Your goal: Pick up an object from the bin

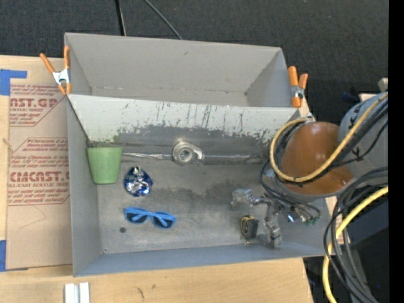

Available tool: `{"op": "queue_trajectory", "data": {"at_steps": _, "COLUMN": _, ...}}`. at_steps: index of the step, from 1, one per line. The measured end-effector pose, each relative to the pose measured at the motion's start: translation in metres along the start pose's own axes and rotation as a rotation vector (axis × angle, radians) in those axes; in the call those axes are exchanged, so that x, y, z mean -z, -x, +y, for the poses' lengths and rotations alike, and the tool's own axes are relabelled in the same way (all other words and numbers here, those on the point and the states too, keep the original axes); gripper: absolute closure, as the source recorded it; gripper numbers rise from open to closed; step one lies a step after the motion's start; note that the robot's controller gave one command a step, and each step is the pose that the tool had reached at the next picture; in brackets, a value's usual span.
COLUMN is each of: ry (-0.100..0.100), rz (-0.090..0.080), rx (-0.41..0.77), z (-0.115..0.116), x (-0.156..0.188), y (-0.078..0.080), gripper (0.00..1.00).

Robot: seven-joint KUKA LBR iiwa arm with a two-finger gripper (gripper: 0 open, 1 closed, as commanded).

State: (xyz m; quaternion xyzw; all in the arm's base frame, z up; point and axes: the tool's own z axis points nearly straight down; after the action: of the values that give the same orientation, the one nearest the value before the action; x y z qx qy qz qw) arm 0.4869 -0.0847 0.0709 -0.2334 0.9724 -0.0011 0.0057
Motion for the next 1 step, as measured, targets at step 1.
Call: {"op": "queue_trajectory", "data": {"at_steps": 1, "ry": 0.005, "rz": 0.01, "rx": -0.001, "z": 0.001, "x": -0.0012, "y": -0.0029, "gripper": 1.0}}
